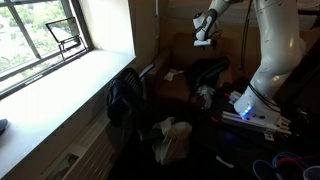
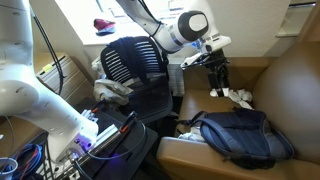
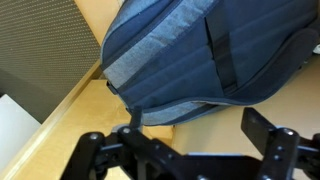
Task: Take the bag from the brown chair and place it on the black chair
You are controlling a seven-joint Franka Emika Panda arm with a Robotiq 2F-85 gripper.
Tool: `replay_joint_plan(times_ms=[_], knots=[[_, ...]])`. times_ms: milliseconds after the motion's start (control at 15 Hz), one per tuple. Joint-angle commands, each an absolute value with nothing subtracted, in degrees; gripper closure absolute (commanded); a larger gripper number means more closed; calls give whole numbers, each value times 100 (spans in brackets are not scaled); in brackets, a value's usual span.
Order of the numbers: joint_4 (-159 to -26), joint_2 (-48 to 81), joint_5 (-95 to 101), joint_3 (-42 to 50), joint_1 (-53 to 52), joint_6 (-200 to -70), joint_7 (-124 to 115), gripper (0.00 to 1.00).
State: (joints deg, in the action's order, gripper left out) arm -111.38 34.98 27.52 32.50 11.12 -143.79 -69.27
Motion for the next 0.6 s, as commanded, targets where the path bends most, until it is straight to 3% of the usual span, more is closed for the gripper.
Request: replay_joint_plan(times_ms=[0, 400, 533], knots=[[-10981, 3665, 2765, 3214, 1424, -14672, -6116, 0], [-9720, 4340, 2261, 2702, 3272, -14604, -3447, 0], [-9255, 4742, 1685, 2896, 3352, -14352, -2850, 0]])
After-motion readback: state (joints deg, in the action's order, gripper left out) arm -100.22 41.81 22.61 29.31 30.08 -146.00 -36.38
